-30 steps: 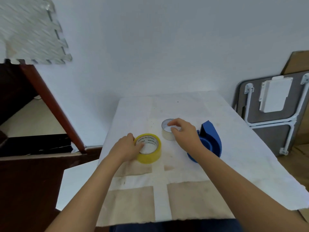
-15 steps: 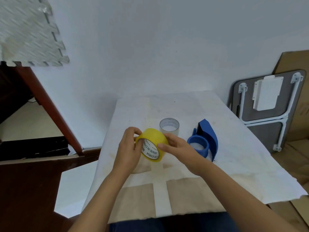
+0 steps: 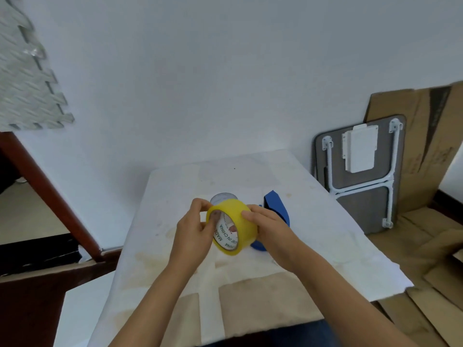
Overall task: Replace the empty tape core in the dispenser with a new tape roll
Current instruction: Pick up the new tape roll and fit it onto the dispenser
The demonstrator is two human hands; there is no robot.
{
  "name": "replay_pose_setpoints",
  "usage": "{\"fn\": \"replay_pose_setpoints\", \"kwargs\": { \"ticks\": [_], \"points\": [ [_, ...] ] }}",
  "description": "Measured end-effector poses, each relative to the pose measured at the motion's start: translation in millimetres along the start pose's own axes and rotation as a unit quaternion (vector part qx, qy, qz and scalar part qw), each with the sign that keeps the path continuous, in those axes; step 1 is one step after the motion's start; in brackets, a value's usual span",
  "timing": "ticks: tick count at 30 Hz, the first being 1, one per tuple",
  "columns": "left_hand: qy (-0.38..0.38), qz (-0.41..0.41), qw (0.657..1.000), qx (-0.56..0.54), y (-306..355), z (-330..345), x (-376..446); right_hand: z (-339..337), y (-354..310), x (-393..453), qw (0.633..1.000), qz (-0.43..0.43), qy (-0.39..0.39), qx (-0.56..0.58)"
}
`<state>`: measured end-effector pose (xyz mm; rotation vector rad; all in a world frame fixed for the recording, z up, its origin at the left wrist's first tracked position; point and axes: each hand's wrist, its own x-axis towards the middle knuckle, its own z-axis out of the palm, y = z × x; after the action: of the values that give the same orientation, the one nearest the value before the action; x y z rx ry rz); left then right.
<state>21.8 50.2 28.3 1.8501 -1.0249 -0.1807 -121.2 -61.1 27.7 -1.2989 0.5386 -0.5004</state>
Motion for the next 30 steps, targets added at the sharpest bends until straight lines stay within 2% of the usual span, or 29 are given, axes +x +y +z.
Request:
{"fn": "replay_pose_setpoints", "kwargs": {
  "ticks": [6, 10, 12, 15, 18, 23, 25, 26, 28, 30],
  "points": [
    [-0.036, -0.020, 0.999, 0.022, 18, 6, 5, -13, -11, -8, 1.000, 0.013, 0.022, 0.012],
    [-0.108, -0.018, 0.994, -0.016, 31, 11, 1, -16, -11, -14, 0.997, 0.035, 0.062, 0.042],
    [-0.170, 0.021, 0.984, -0.042, 30, 13, -4, -19, -11, -20, 0.994, 0.050, 0.079, 0.055],
    [-0.243, 0.103, 0.964, 0.026, 26, 17, -9, -29, -9, -25, 0.990, 0.067, 0.069, 0.106],
    [-0.242, 0.092, 0.964, 0.059, 28, 19, -13, -32, -10, -27, 0.990, 0.068, 0.048, 0.110],
    [-0.222, 0.138, 0.959, 0.108, 28, 23, -15, -30, -15, -22, 0.985, 0.077, 0.047, 0.149],
    [-0.199, 0.130, 0.967, 0.093, 26, 24, -14, -23, -20, -19, 0.989, 0.080, 0.091, 0.087],
    [-0.188, 0.111, 0.973, 0.074, 24, 24, -14, -21, -20, -15, 0.989, 0.074, 0.125, 0.009],
    [-0.170, 0.057, 0.983, 0.028, 21, 21, -13, -25, -17, -5, 0.969, 0.002, 0.203, -0.142],
    [-0.154, 0.017, 0.988, -0.004, 16, 17, -12, -36, -8, 3, 0.939, -0.070, 0.262, -0.212]
  ]
}}
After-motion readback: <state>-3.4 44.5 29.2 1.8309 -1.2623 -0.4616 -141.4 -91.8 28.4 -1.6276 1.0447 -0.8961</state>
